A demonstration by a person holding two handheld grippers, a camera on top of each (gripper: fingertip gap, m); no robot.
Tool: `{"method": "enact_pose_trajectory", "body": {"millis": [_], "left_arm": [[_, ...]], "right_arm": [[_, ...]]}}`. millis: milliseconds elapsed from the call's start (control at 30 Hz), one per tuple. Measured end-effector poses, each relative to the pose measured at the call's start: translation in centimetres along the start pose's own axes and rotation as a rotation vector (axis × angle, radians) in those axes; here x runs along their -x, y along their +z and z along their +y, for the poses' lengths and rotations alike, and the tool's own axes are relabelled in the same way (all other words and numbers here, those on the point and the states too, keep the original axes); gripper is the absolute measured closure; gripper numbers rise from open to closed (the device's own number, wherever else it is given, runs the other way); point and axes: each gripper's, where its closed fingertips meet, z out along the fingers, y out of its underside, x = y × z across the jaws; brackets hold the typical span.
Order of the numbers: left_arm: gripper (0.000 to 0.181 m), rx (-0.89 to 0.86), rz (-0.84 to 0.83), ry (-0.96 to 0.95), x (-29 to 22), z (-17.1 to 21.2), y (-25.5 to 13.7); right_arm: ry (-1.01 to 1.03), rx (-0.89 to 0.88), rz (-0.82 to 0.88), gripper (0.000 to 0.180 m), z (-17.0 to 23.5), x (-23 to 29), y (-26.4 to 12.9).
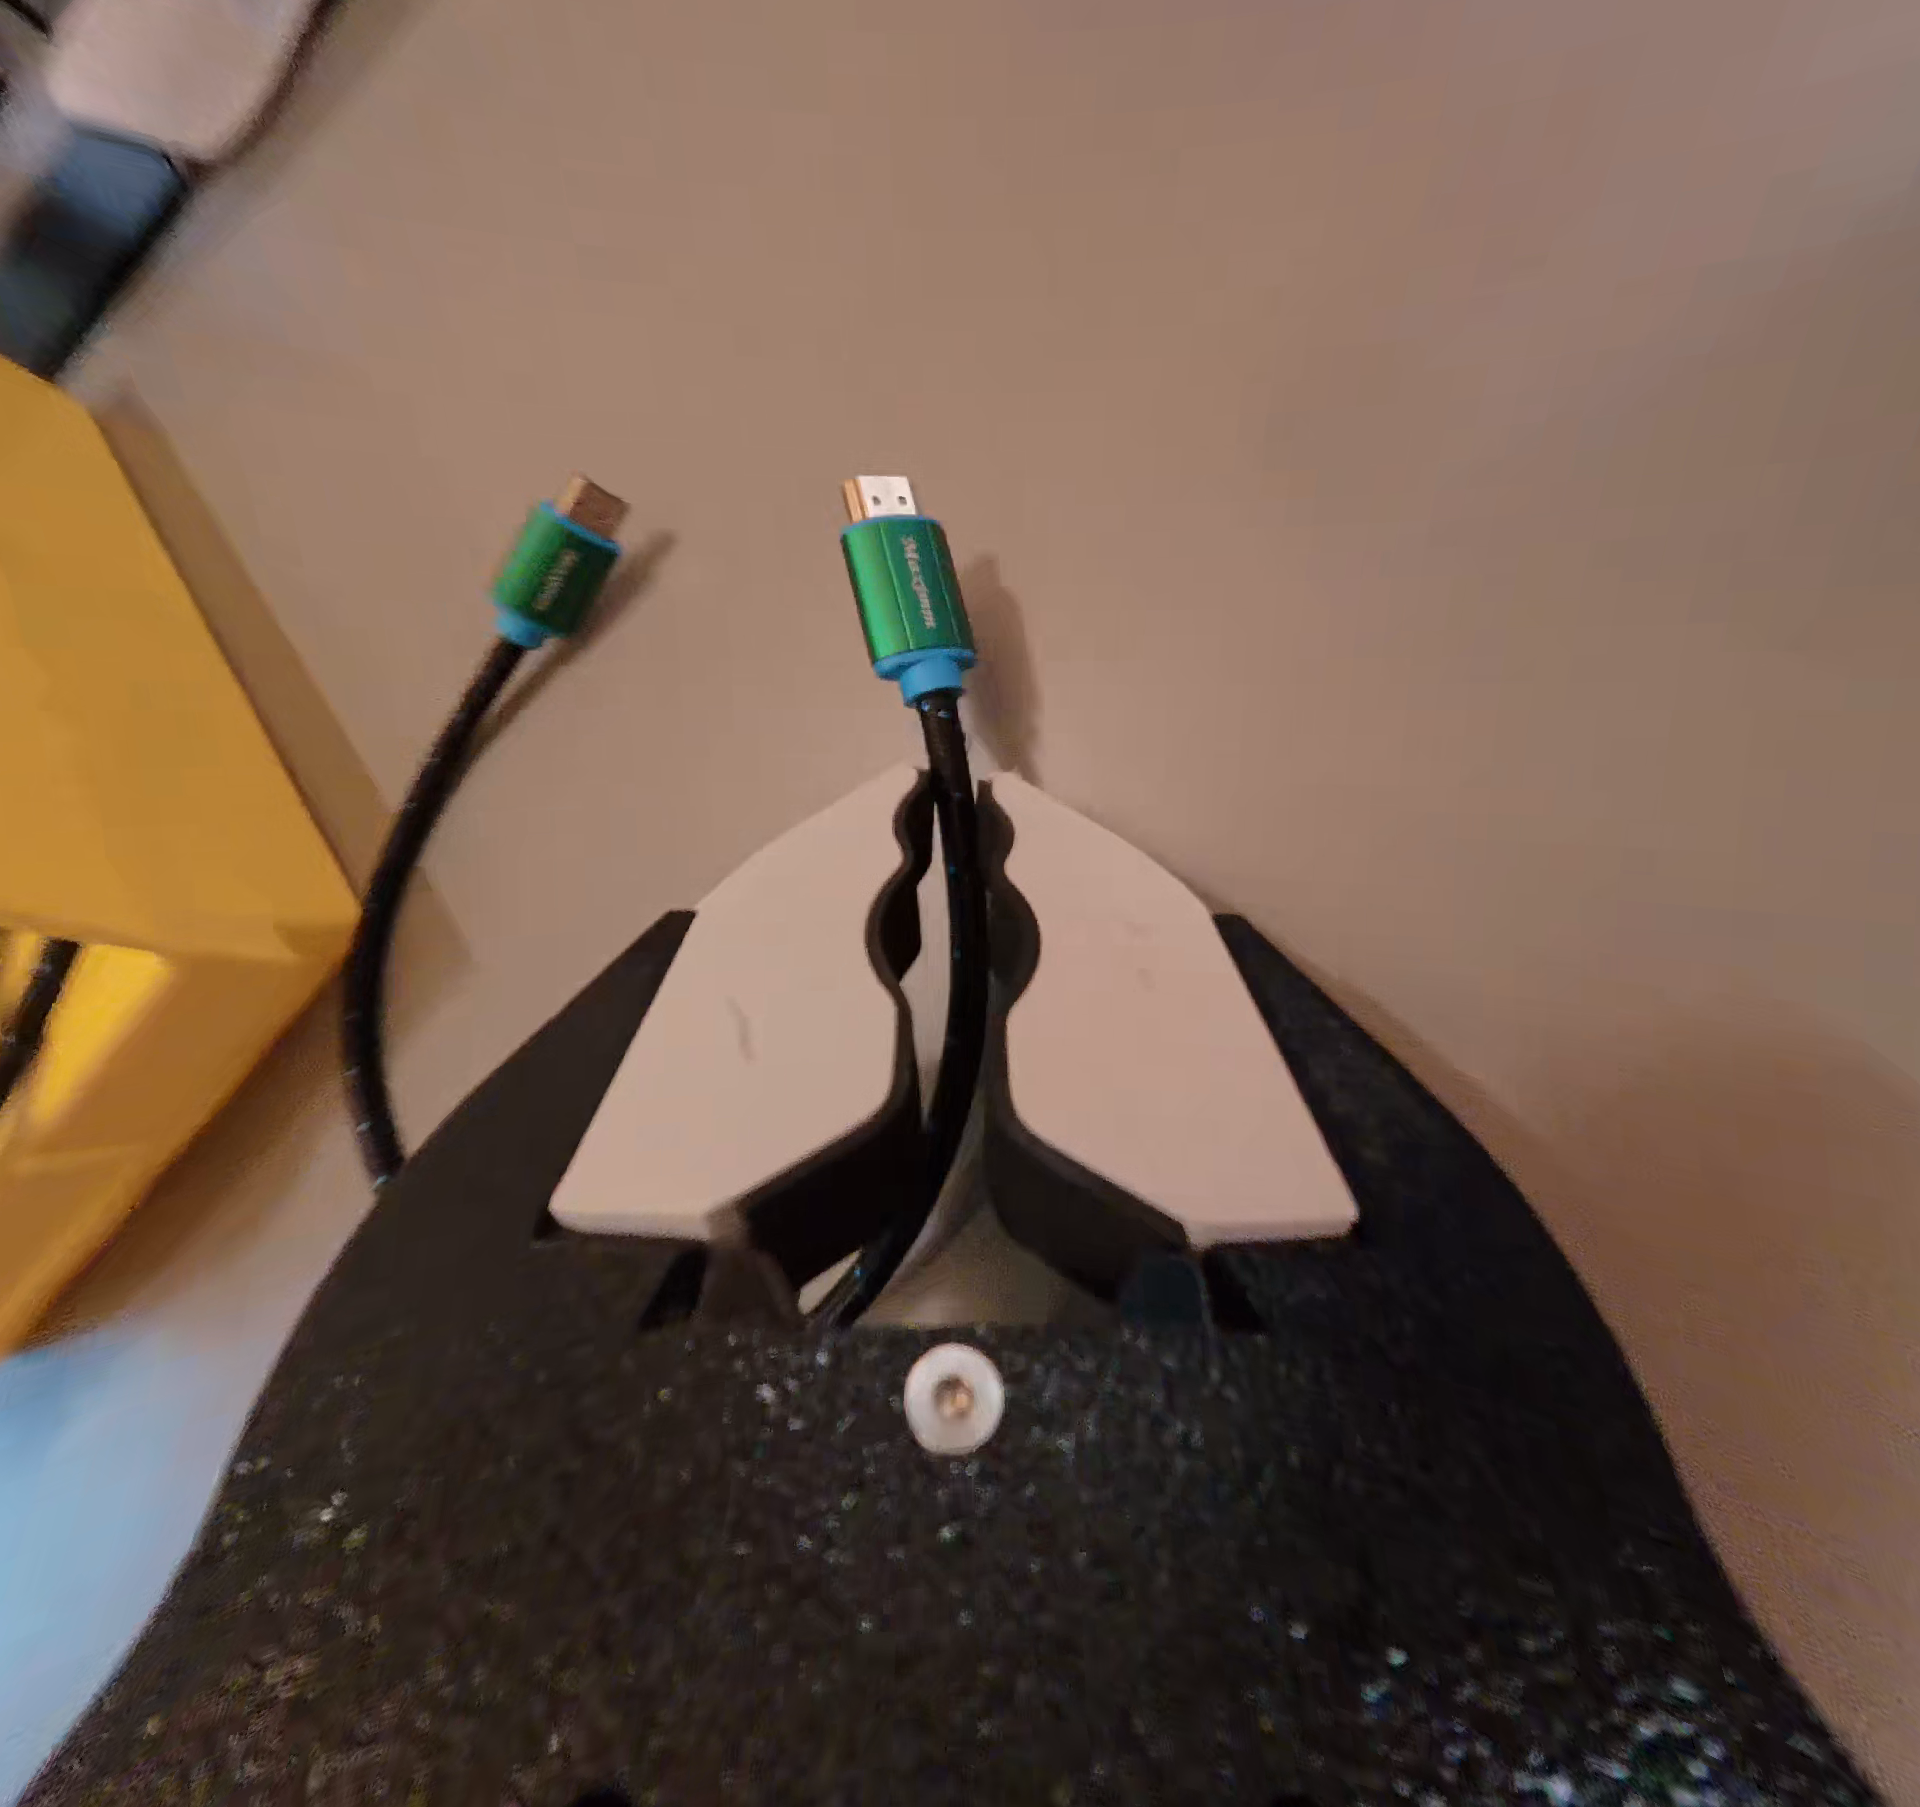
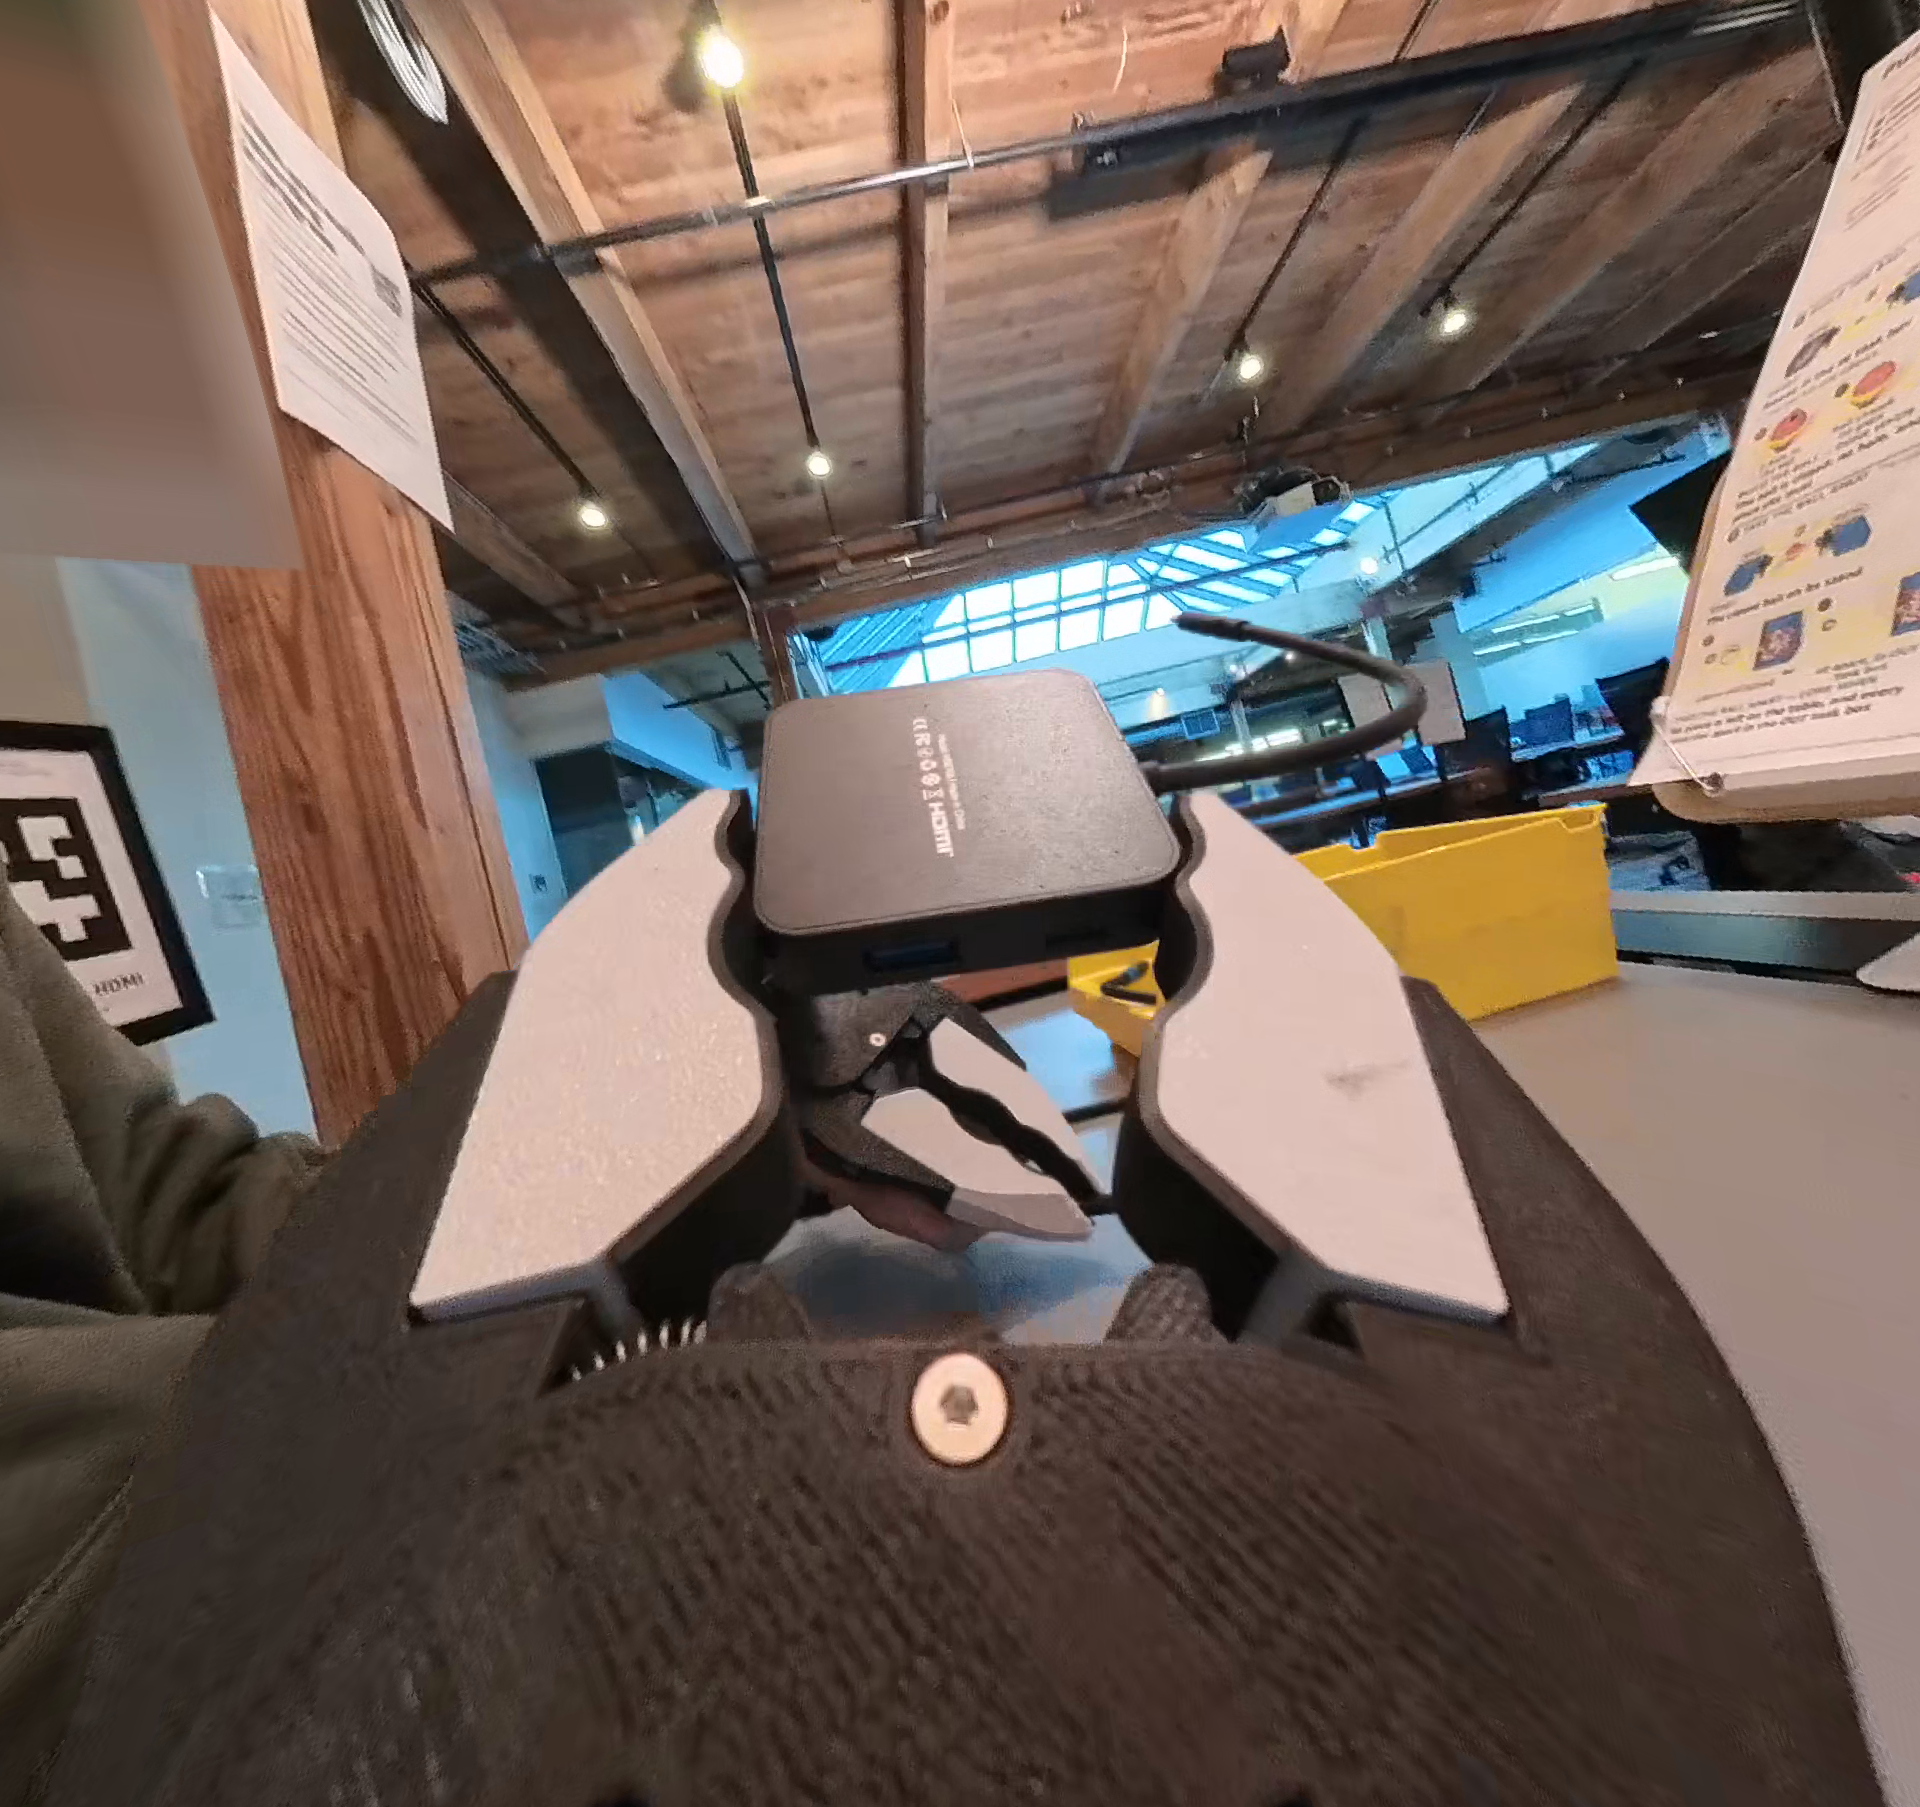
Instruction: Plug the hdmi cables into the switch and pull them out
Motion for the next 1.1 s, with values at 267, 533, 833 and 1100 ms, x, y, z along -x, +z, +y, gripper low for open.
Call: {"method": "enact_pose_trajectory", "body": {"millis": [267,533,833,1100], "left_arm": [[0.175,-0.341,-0.161,0.374,0.1,-3.5,-3.9],[0.174,-0.504,0.101,0.21,-0.8,-4.8,-8.0],[0.175,-0.355,0.371,0.144,0.4,-1.0,-8.0],[0.175,-0.13,0.334,0.228,-0.3,3.4,-4.1]], "right_arm": [[-0.048,0.055,0.027,0.104,1.0,-0.2,0.3],[-0.084,0.075,0.043,0.104,1.3,-0.3,0.3],[-0.146,0.192,0.032,0.104,3.4,0.0,0.9],[-0.164,0.222,0.033,0.104,3.9,0.1,0.9]]}}
